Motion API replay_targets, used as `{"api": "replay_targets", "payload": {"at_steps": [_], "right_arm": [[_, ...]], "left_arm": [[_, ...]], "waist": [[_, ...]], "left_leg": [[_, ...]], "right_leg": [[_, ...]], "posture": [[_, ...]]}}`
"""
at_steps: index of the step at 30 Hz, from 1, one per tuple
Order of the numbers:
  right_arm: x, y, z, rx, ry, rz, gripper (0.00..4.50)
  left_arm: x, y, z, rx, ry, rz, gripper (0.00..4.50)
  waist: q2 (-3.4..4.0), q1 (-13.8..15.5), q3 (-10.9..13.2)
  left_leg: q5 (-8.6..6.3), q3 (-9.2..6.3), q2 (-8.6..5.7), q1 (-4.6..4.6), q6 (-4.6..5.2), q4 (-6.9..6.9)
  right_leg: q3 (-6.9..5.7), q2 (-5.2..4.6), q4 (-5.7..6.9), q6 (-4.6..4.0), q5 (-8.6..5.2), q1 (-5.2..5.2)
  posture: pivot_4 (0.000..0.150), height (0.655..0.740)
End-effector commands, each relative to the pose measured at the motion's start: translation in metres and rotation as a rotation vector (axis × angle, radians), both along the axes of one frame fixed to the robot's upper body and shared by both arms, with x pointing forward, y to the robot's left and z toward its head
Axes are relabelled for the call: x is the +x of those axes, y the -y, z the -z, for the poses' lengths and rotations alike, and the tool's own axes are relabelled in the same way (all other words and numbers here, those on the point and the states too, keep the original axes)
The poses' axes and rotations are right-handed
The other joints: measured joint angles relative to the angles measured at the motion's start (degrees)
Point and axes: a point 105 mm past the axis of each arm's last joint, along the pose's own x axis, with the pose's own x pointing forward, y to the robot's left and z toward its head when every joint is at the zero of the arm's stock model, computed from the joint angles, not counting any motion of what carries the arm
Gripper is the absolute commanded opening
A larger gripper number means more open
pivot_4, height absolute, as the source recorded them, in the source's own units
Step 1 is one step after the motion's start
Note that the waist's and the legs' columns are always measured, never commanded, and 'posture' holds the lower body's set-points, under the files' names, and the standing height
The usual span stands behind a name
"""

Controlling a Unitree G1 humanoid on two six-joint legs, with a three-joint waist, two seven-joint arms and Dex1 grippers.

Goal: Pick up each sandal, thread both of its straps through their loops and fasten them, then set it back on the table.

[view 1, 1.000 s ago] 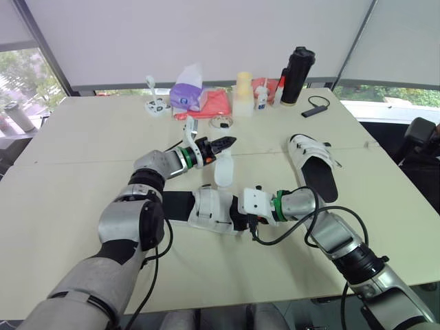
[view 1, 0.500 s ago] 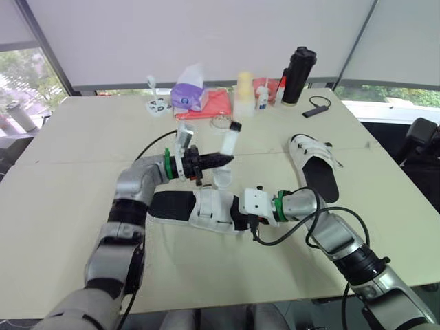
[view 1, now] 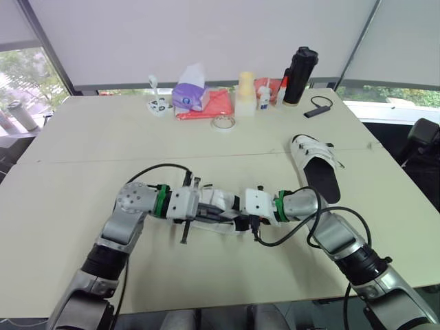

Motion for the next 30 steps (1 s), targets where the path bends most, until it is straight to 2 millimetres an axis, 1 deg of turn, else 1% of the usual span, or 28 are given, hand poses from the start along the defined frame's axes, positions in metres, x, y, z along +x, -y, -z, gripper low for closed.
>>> {"api": "replay_targets", "payload": {"at_steps": [1, 3, 6, 8, 9, 11, 12, 13, 14, 18, 23, 26, 27, 29, 30], "right_arm": [[-0.008, 0.012, 0.031, -0.092, -0.097, 0.016, 0.0], [-0.008, 0.012, 0.031, -0.093, -0.099, 0.015, 0.0], [-0.008, 0.012, 0.031, -0.098, -0.098, 0.012, 0.0], [-0.007, 0.012, 0.031, -0.1, -0.097, 0.012, 0.0], [-0.007, 0.012, 0.031, -0.101, -0.097, 0.012, 0.0], [-0.007, 0.012, 0.031, -0.102, -0.096, 0.012, 0.0], [-0.007, 0.013, 0.031, -0.103, -0.096, 0.013, 0.0], [-0.006, 0.013, 0.031, -0.104, -0.095, 0.013, 0.0], [-0.006, 0.013, 0.03, -0.104, -0.095, 0.013, 0.0], [-0.006, 0.013, 0.031, -0.106, -0.093, 0.012, 0.0], [-0.005, 0.012, 0.03, -0.105, -0.093, 0.01, 0.0], [-0.003, 0.012, 0.029, -0.107, -0.088, 0.009, 0.0], [-0.002, 0.011, 0.029, -0.106, -0.088, 0.009, 0.0], [-0.001, 0.011, 0.029, -0.103, -0.087, 0.008, 0.0], [-0.001, 0.011, 0.029, -0.102, -0.087, 0.008, 0.0]], "left_arm": [[-0.013, 0.003, -0.005, 0.009, 0.119, 0.085, 0.06], [-0.014, 0.003, -0.002, 0.019, 0.139, 0.095, 0.06], [-0.016, 0.002, 0.011, 0.053, 0.231, 0.117, 0.06], [-0.015, 0.001, 0.016, 0.066, 0.262, 0.118, 0.06], [-0.015, 0.002, 0.016, 0.062, 0.258, 0.119, 0.29], [-0.017, 0.001, 0.016, 0.055, 0.257, 0.123, 0.95], [-0.017, 0.0, 0.016, 0.055, 0.25, 0.121, 1.4], [-0.017, 0.0, 0.017, 0.056, 0.245, 0.119, 1.87], [-0.018, -0.002, 0.017, 0.059, 0.247, 0.119, 2.48], [-0.023, -0.007, 0.02, 0.058, 0.234, 0.118, 4.48], [-0.031, -0.015, 0.021, 0.068, 0.166, 0.1, 4.48], [-0.036, -0.037, 0.022, 0.111, 0.109, 0.035, 4.48], [-0.034, -0.045, 0.02, 0.114, 0.064, -0.017, 4.48], [-0.034, -0.056, 0.02, 0.124, -0.006, -0.085, 4.48], [-0.033, -0.06, 0.02, 0.12, -0.073, -0.127, 4.48]], "waist": [[0.0, -0.06, 0.0], [0.0, -0.1, 0.0], [0.02, -0.09, 0.01], [0.02, -0.08, 0.0], [0.02, -0.08, 0.0], [0.02, -0.07, 0.0], [0.02, -0.06, 0.0], [0.03, -0.06, 0.0], [0.03, -0.06, 0.0], [0.05, -0.1, 0.0], [0.07, -0.15, 0.0], [0.13, -0.27, 0.02], [0.2, -0.27, 0.06], [0.23, -0.27, 0.09], [0.23, -0.21, 0.09]], "left_leg": [[0.0, 0.0, 0.05, 0.0, 0.0, 0.0], [-0.01, 0.01, 0.06, 0.0, 0.02, -0.02], [-0.04, 0.02, 0.04, -0.01, 0.07, -0.04], [-0.05, 0.03, -0.01, -0.01, 0.08, -0.04], [-0.05, 0.04, -0.01, -0.01, 0.08, -0.04], [-0.05, 0.04, -0.01, -0.01, 0.08, -0.03], [-0.05, 0.03, -0.01, 0.0, 0.08, -0.02], [-0.05, 0.02, 0.0, 0.0, 0.08, -0.02], [-0.05, 0.02, 0.0, 0.01, 0.08, -0.02], [-0.05, 0.02, 0.06, 0.01, 0.08, -0.02], [-0.05, 0.01, 0.09, 0.0, 0.08, -0.02], [-0.05, 0.0, 0.14, 0.0, 0.08, -0.03], [-0.05, 0.01, 0.15, 0.01, 0.08, -0.03], [-0.05, 0.0, 0.18, 0.0, 0.08, -0.05], [-0.05, -0.01, 0.18, 0.01, 0.08, -0.05]], "right_leg": [[0.0, -0.01, -0.01, 0.0, 0.0, 0.0], [0.0, -0.01, -0.03, 0.0, -0.01, -0.01], [0.0, 0.0, -0.03, 0.0, -0.05, -0.03], [0.0, 0.0, -0.02, 0.0, -0.05, -0.03], [0.0, 0.0, -0.02, 0.0, -0.05, -0.03], [0.0, 0.0, -0.02, 0.0, -0.05, -0.02], [0.0, 0.0, -0.01, 0.0, -0.05, -0.01], [0.0, 0.01, -0.01, -0.01, -0.05, -0.01], [0.0, 0.01, 0.0, -0.01, -0.05, -0.01], [0.0, 0.0, 0.0, -0.01, -0.05, -0.01], [0.0, 0.01, 0.01, -0.01, -0.05, -0.02], [0.0, 0.01, 0.01, -0.02, -0.05, -0.04], [0.0, 0.01, 0.02, -0.03, -0.06, -0.04], [0.0, 0.01, 0.04, -0.05, -0.07, -0.08], [0.0, 0.01, 0.06, -0.05, -0.07, -0.08]], "posture": [[0.15, 0.7296], [0.15, 0.7296], [0.15, 0.7296], [0.15, 0.7296], [0.15, 0.7296], [0.15, 0.7296], [0.15, 0.7296], [0.15, 0.7296], [0.15, 0.7296], [0.15, 0.7296], [0.15, 0.7296], [0.15, 0.7296], [0.15, 0.7296], [0.15, 0.7296], [0.15, 0.7296]]}}
